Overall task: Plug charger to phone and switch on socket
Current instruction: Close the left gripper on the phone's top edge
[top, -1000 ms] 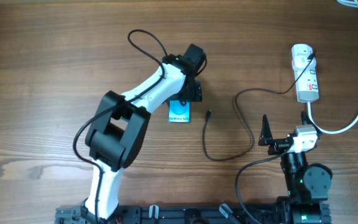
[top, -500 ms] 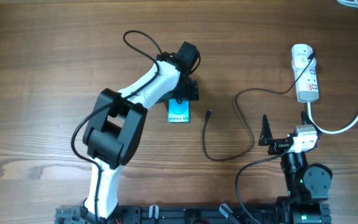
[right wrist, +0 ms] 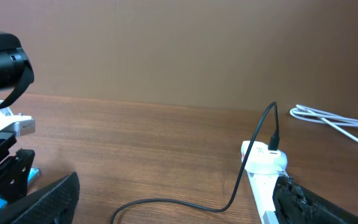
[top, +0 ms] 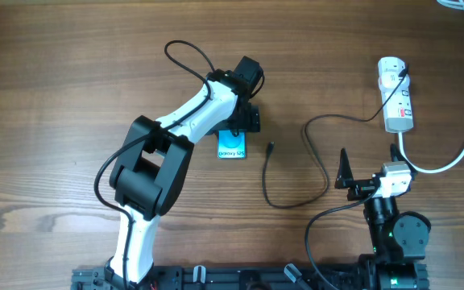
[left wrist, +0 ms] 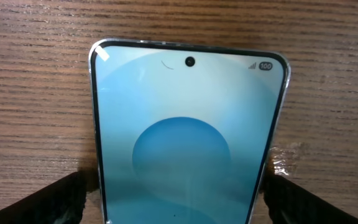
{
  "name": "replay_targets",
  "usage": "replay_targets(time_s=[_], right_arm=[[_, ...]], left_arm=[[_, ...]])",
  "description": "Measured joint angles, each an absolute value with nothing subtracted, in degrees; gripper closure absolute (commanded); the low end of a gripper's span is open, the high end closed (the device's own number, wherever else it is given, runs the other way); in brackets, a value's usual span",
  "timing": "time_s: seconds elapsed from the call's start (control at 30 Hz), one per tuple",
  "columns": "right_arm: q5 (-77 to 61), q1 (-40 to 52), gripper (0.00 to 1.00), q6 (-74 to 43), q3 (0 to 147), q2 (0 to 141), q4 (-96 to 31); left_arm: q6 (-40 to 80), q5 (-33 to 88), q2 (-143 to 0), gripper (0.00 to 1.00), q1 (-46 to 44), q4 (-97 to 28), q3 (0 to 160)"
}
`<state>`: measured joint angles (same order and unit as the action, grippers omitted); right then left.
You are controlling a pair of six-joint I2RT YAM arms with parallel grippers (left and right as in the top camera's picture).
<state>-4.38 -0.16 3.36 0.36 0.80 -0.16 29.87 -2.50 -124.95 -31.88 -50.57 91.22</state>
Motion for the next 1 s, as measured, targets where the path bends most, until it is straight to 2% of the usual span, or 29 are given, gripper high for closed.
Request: replay_targets(time_s=[0.1,0.53,1.0], right_arm=[[-4.4,-0.2,0.00,3.3,0.4,0.8,-0.2],[-4.4,-0.2,0.00,3.4,0.4,0.8,-0.2],[-4.4,-0.2,0.00,3.4,0.4,0.8,-0.2]], left_arm=[[29.9,-2.5,-124.9,0.20,-31.9,-50.6,91.2],[30.1,-2.2,-124.9,0.25,-31.9,-54.7,91.8],[30.1,2.7,-119.9,0.23,-31.9,-59.2,93.8]])
